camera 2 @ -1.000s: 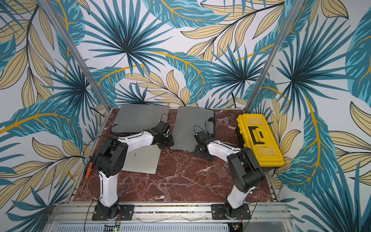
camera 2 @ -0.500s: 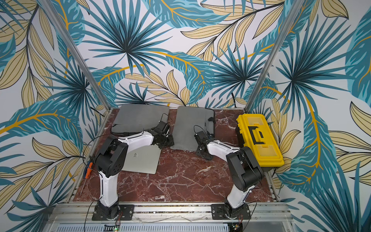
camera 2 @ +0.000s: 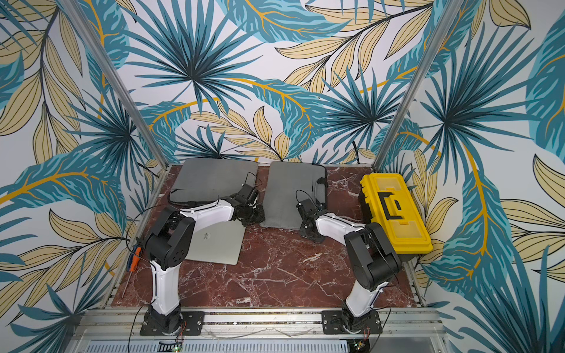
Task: Open the zippered laptop bag and take out the laptop
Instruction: Unzip the zipper on the zippered laptop bag.
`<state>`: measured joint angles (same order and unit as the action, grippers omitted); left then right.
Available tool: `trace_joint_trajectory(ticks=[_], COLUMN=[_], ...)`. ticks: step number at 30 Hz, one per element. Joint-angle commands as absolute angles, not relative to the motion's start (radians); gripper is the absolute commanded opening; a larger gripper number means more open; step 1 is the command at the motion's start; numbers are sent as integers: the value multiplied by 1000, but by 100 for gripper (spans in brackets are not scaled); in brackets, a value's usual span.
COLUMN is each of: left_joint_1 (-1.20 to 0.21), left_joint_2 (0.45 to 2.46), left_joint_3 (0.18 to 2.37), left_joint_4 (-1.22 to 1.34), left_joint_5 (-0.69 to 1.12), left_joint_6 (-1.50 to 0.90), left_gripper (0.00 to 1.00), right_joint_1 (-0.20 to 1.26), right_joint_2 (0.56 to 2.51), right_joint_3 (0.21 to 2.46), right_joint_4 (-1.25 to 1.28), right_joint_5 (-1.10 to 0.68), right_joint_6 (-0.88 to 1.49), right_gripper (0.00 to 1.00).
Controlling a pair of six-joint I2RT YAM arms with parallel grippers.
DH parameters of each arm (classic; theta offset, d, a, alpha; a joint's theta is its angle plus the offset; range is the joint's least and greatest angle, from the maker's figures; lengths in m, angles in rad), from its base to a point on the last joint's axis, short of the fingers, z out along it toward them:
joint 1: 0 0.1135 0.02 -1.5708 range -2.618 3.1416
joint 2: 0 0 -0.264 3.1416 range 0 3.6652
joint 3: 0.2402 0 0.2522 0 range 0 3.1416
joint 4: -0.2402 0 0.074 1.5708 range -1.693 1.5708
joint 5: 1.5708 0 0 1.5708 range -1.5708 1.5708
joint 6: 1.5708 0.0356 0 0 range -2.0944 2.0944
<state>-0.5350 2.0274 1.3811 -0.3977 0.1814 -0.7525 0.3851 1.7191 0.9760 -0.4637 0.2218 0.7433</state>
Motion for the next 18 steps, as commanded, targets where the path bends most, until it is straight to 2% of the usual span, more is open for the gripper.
trace_joint_trajectory(ticks=[1,4,6,10,12,18], left_joint_1=[-523,-521,-520,-522,-527,-554], left_joint_2=[2031,2020,2006,1970,1952,1958], left_joint_3=[1352,1344,1338,1317,1298,1281], left_joint_4=[-411,-411,-411,-411,-411,-411], left_joint_5=[152,154,160,193,208,249], left_joint_6=[-755,-757,-757,-755,-764,-760], left_gripper=[22,22,26,47,52,54], right_joint_1=[373,369,367,366,366,369], right_joint_2=[1727,1718,1708,1681,1668,1623], right_joint_3=[960,965,964,950,939,881], right_joint_4=[-499,-526,-546,-574,-586,-558], right_joint_5=[261,270,282,276,268,213], right_joint_6=[759,771,775,759,757,772], right_gripper=[1,0,0,0,0,0])
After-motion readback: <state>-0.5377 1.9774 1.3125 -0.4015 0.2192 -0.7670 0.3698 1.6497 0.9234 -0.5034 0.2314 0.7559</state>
